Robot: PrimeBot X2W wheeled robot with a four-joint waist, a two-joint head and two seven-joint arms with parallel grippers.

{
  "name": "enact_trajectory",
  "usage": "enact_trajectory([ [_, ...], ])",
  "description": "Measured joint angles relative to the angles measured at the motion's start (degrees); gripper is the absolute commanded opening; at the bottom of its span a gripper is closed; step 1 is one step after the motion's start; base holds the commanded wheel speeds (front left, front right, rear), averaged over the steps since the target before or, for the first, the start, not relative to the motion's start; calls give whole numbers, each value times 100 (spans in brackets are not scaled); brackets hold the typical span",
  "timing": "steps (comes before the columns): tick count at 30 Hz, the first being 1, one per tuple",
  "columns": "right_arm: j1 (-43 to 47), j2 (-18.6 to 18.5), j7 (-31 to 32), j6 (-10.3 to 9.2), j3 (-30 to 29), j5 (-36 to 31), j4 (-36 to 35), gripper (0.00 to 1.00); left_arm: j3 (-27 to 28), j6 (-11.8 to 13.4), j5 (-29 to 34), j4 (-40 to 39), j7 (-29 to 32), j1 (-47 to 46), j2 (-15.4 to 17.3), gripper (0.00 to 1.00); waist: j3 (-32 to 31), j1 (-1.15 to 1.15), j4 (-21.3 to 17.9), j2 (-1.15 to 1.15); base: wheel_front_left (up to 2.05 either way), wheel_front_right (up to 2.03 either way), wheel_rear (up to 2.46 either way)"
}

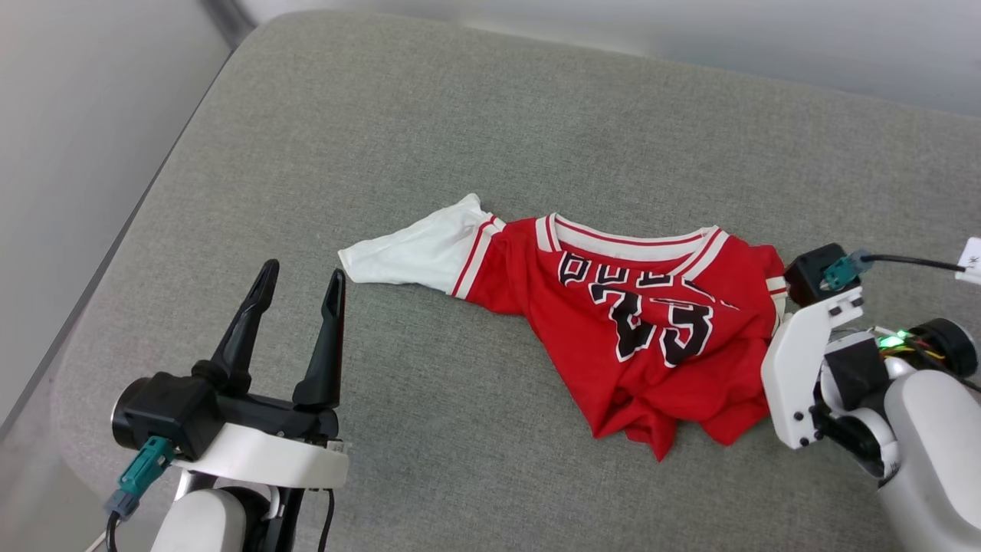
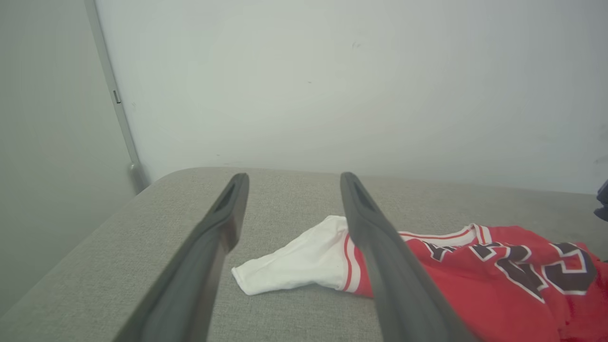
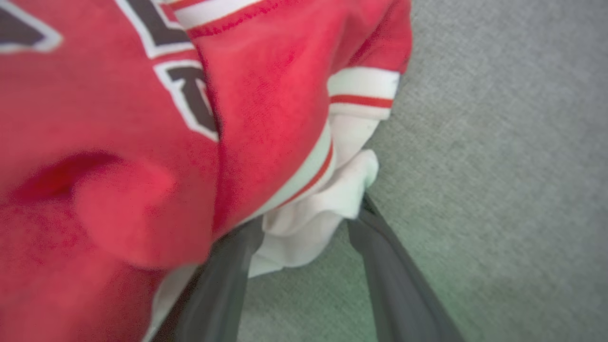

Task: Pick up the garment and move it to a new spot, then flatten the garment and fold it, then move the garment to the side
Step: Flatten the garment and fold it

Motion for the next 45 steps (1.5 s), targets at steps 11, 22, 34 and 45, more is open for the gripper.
enact_trajectory([
  [11,415,-553,-358,4,-376,15,-241,0,116,-1,-32,62,0,124,24,100,-415,0,-390,0,0,0,0],
  [22,834,-1549,-116,3,-1555,-177,-702,0,70,0,19,-13,0,196,-8,100,-563,0,-817,0,0,0,0],
  [34,686,-1289,-903,3,-1794,-591,9,100,-74,-1,19,42,0,56,-41,100,-434,0,-973,0,0,0,0],
  [45,735,-302,-2783,2,-2374,-679,-842,100,-194,-1,11,99,0,178,-40,100,-791,0,-1335,0,0,0,0],
])
